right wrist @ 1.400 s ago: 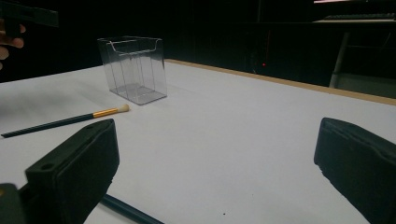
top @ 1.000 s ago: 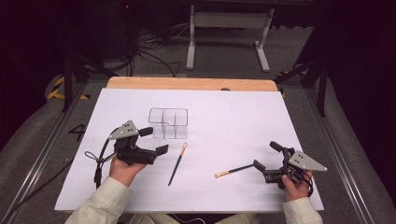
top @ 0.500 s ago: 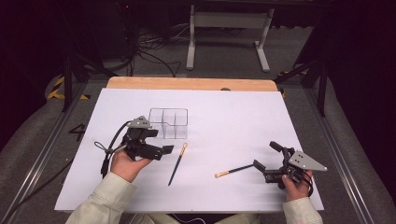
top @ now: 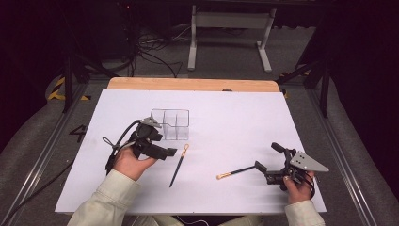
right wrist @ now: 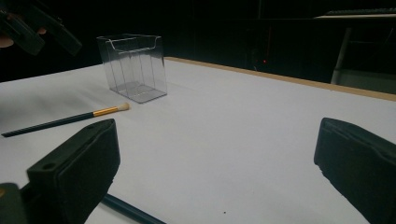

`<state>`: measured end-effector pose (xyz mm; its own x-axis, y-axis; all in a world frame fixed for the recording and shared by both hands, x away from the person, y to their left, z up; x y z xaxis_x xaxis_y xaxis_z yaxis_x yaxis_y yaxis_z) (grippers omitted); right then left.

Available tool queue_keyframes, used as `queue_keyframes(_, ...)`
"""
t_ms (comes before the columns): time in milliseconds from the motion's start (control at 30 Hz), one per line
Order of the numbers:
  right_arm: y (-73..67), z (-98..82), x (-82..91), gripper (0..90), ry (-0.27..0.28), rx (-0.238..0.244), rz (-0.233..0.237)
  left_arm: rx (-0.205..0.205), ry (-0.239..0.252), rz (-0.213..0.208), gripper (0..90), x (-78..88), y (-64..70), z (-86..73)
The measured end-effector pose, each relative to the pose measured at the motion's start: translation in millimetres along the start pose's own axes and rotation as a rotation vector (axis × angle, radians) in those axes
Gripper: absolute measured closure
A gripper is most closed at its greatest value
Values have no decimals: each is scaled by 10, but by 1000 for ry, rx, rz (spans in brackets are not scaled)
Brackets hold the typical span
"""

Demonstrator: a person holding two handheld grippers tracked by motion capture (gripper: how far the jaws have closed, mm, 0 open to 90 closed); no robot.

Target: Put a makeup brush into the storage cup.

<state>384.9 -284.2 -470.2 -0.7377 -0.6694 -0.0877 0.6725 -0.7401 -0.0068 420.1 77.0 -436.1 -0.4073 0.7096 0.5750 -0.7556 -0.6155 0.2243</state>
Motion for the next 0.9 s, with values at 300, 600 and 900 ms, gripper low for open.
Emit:
queue_keyframes(300,2,1,0,8,2,-4,2,-21,-122,24,221,-164,50,-50)
queue_keyframes(600,1,2,2,8,2,-3,3,-25,-197,36,223,-292,57,-110)
queue_keyframes(900,-1,2,2,8,3,-2,4,-38,-259,63,294,-389,82,-184)
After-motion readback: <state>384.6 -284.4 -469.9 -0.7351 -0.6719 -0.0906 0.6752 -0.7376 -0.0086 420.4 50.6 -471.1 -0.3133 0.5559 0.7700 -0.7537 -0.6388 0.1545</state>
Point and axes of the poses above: each handheld gripper's, and its own axes: x roughly backward along the jaws, z roughly out of its top, y roughly to its right, the point moved 8 cm from there along -x, roughly forward along the jaws, and after that the axes turned 14 degrees about y, right-handed, at the moved point
